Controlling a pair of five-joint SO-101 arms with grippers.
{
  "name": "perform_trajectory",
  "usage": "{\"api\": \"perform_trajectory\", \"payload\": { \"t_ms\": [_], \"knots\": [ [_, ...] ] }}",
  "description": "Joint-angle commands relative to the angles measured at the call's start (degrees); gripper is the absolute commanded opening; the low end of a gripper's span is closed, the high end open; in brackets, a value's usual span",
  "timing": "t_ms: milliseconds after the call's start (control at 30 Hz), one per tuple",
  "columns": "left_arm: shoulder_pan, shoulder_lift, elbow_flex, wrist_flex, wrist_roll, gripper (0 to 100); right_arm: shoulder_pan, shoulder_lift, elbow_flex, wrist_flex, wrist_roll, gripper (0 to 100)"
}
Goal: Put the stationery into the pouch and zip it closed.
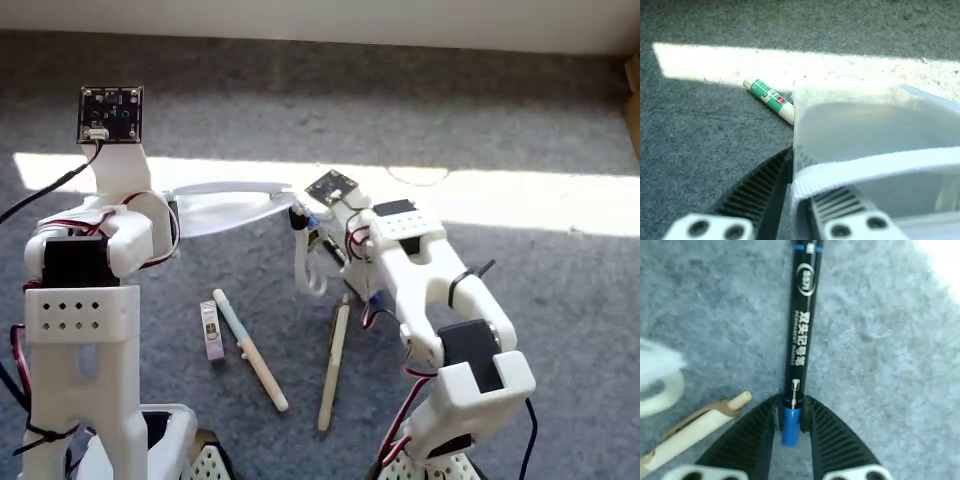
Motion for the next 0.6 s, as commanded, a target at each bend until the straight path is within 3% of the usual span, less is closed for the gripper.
{"api": "perform_trajectory", "payload": {
  "t_ms": [0,267,567],
  "knots": [
    [-0.7,1.2,0.2,-0.7,0.2,1,2.6,-4.3,-0.1,2.7,0.8,0.5],
    [-0.7,1.2,0.2,-0.7,0.2,1,6.5,-20.9,6.7,7.3,0.9,0.5],
    [-0.7,1.2,0.3,-0.7,0.2,1,13.3,-26.8,16.8,7.3,0.9,0.5]
  ]
}}
